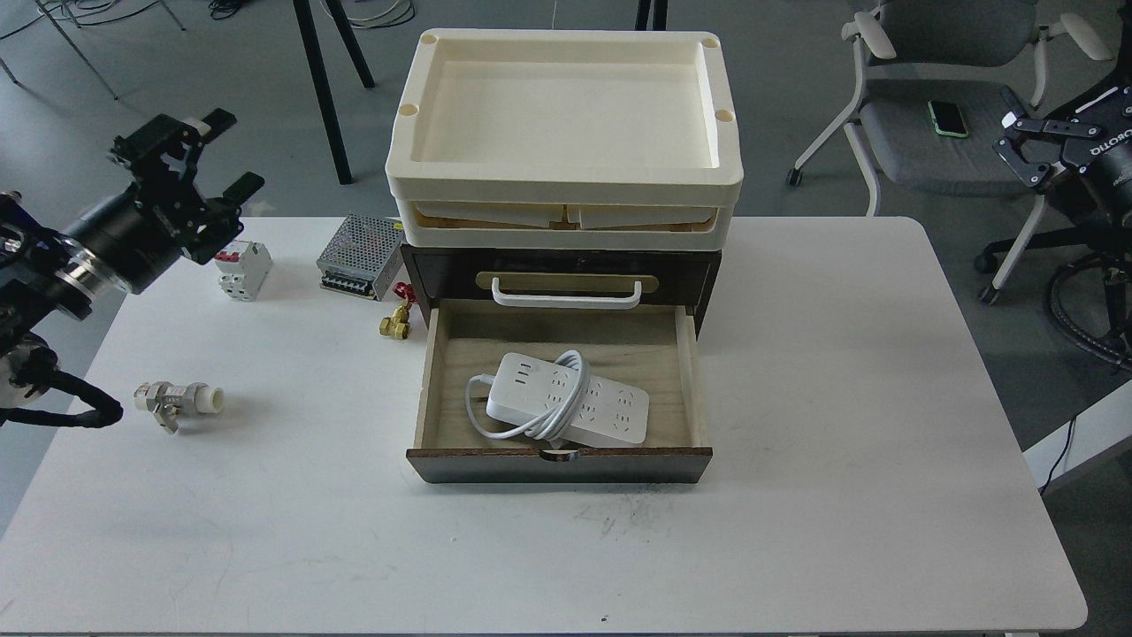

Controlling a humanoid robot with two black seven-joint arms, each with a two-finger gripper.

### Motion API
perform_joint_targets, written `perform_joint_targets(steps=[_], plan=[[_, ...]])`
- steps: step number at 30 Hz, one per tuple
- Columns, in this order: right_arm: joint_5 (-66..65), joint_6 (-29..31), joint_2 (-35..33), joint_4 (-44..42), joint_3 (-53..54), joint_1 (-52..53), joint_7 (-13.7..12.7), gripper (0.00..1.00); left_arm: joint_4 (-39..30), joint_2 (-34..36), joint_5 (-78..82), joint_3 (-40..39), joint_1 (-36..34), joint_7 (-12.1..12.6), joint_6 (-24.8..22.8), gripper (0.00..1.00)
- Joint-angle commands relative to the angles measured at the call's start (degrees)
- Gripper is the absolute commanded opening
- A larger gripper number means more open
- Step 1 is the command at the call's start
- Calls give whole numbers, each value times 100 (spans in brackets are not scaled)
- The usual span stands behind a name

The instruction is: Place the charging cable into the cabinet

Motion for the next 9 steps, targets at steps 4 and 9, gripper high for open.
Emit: perform_joint_targets(steps=[4, 9], plan=[[1, 0, 110, 20, 205, -74, 216, 100, 386, -179, -1126, -104, -235, 0, -2, 88], [1, 0, 110, 20, 222, -126, 233, 100, 377, -188, -1311, -253, -279, 0, -2, 88]])
